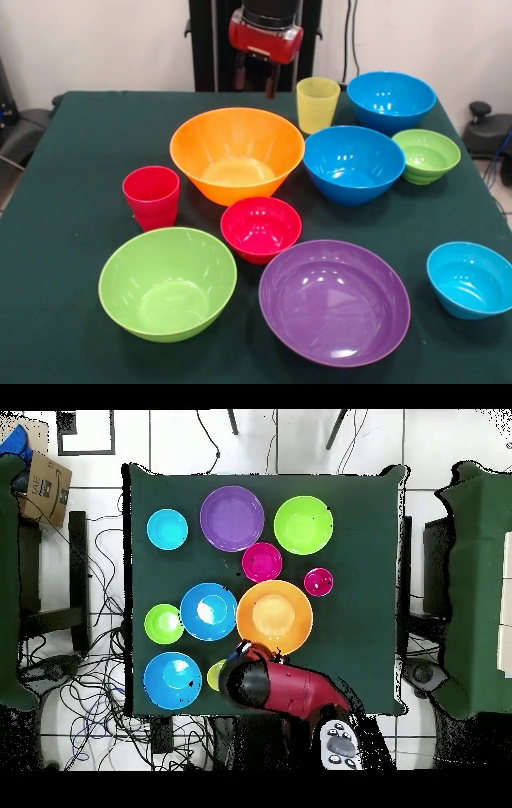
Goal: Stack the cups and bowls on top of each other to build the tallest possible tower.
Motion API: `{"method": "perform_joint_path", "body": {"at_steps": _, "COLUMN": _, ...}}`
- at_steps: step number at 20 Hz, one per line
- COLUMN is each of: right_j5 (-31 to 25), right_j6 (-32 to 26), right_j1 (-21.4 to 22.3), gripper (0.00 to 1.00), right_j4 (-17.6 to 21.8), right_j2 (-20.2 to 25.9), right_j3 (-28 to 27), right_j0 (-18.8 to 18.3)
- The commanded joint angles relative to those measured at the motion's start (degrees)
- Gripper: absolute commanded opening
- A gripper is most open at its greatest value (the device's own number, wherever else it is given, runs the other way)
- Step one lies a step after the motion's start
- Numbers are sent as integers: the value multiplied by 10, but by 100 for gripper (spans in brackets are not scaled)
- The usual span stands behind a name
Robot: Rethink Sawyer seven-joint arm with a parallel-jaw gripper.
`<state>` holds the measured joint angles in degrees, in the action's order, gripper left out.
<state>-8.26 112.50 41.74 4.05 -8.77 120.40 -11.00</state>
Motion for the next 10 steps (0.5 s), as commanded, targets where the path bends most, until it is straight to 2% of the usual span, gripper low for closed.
{"method": "perform_joint_path", "body": {"at_steps": 1, "right_j5": 92, "right_j6": 188, "right_j1": -62, "gripper": 100, "right_j4": -82, "right_j2": -32, "right_j3": -9, "right_j0": 60}}
{"method": "perform_joint_path", "body": {"at_steps": 6, "right_j5": 119, "right_j6": 230, "right_j1": -100, "gripper": 100, "right_j4": -148, "right_j2": -91, "right_j3": -6, "right_j0": 110}}
{"method": "perform_joint_path", "body": {"at_steps": 7, "right_j5": 119, "right_j6": 226, "right_j1": -104, "gripper": 100, "right_j4": -148, "right_j2": -94, "right_j3": -8, "right_j0": 109}}
{"method": "perform_joint_path", "body": {"at_steps": 8, "right_j5": 111, "right_j6": 193, "right_j1": -111, "gripper": 100, "right_j4": -119, "right_j2": -86, "right_j3": -17, "right_j0": 92}}
{"method": "perform_joint_path", "body": {"at_steps": 9, "right_j5": 117, "right_j6": 191, "right_j1": -117, "gripper": 100, "right_j4": -115, "right_j2": -80, "right_j3": -16, "right_j0": 85}}
{"method": "perform_joint_path", "body": {"at_steps": 10, "right_j5": 130, "right_j6": 169, "right_j1": -129, "gripper": 100, "right_j4": -88, "right_j2": -76, "right_j3": -24, "right_j0": 75}}
